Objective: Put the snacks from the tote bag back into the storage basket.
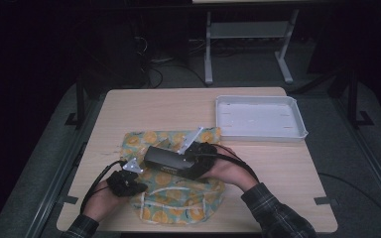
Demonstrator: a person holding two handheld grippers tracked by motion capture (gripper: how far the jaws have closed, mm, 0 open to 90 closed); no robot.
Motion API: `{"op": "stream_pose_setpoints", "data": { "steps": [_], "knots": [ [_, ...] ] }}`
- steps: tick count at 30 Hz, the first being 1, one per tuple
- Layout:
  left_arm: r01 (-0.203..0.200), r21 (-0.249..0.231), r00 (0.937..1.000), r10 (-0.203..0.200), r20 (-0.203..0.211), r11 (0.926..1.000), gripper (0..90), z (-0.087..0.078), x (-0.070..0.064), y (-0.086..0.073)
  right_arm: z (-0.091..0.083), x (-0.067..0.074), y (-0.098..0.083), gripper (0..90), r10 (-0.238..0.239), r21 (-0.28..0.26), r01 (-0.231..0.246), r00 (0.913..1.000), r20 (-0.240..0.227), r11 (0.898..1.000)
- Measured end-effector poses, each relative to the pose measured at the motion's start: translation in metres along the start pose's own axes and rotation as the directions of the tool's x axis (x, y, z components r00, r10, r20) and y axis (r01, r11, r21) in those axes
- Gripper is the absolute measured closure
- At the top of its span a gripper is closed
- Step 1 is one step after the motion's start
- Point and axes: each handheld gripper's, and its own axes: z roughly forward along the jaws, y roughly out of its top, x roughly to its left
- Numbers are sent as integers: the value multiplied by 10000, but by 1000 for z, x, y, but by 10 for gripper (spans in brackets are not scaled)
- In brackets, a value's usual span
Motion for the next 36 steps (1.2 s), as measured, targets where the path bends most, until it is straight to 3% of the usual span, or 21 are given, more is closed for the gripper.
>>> {"op": "stream_pose_setpoints", "data": {
  "steps": [19,34,36],
  "knots": [
    [13,-21,10000,-13,14,10000,879,0,-1,1,-36,-21,-20,416,792,-32,-792,9942,722,9969],
    [-133,171,9996,129,239,9998,844,-2,1,0,-63,-48,-43,416,1684,-125,-1681,9783,1207,9857],
    [199,-219,9991,-191,376,9996,818,-2,0,1,-66,-52,-46,416,1789,-154,-1784,9756,1272,9838]
  ]
}}
